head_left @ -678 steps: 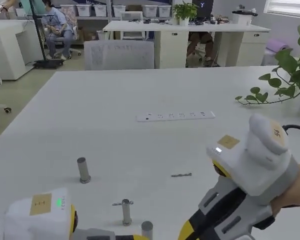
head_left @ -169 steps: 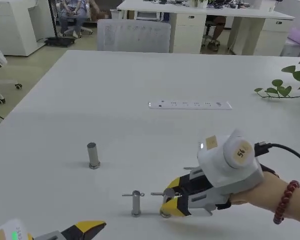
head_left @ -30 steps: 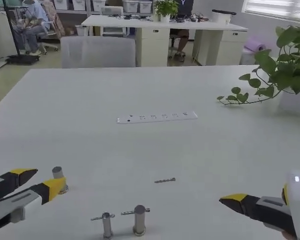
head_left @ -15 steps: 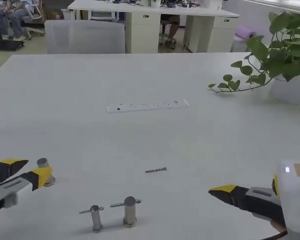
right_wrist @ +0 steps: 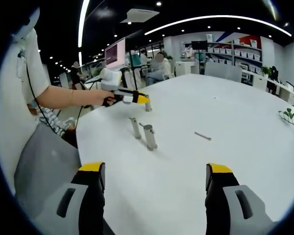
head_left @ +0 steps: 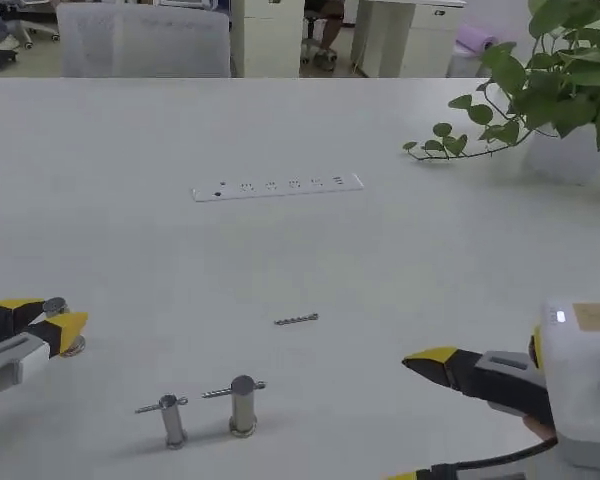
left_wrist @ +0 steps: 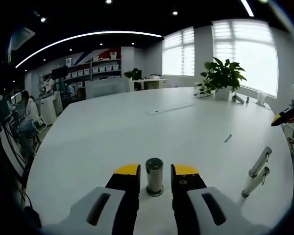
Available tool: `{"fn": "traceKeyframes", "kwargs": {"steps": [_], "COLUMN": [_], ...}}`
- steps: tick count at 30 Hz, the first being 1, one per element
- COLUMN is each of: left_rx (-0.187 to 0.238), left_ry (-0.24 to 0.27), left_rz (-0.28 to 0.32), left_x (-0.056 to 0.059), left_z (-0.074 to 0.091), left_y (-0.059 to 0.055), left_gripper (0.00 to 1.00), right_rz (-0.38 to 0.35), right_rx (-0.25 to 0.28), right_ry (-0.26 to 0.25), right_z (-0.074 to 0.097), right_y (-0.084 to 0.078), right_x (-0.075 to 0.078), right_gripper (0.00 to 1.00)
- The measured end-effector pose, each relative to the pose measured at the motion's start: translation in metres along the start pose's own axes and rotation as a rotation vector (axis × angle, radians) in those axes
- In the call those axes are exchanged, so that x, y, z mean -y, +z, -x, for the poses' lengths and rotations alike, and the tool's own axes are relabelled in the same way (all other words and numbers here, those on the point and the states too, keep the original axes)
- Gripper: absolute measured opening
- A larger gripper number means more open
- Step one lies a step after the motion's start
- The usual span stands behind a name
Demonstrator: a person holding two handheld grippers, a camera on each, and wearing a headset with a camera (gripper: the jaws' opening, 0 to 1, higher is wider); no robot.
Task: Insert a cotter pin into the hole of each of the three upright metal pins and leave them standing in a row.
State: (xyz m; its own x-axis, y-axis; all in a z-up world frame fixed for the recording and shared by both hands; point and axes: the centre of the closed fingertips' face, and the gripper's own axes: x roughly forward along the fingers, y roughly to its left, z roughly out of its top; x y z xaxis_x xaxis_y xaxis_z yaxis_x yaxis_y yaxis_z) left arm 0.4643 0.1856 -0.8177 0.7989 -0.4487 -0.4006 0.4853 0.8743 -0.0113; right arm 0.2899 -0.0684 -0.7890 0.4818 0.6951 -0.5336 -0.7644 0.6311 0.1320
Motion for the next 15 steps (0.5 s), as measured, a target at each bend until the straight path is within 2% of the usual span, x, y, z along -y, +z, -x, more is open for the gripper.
{"fn": "traceKeyframes", "kwargs": {"steps": [6,15], "left_rx": [-0.005,-0.006], "left_ry": [-0.003,-0.015], "left_rz": [-0.014,-0.009], "left_x": [-0.0012,-0.0011], "left_z": [-0.0023,-0.0029], "left_y": [-0.001,-0.001], "left_gripper": [0.12,0.12], "right_rz": [0.002,0.014], "right_rx": [0.008,0.007], "right_ry": [-0.004,-0.001], "right_z": [0.001,-0.0005], "right_y": [0.0024,0.0038], "right_x": [0.0022,0.001], "right_gripper": [0.85,0.86]}}
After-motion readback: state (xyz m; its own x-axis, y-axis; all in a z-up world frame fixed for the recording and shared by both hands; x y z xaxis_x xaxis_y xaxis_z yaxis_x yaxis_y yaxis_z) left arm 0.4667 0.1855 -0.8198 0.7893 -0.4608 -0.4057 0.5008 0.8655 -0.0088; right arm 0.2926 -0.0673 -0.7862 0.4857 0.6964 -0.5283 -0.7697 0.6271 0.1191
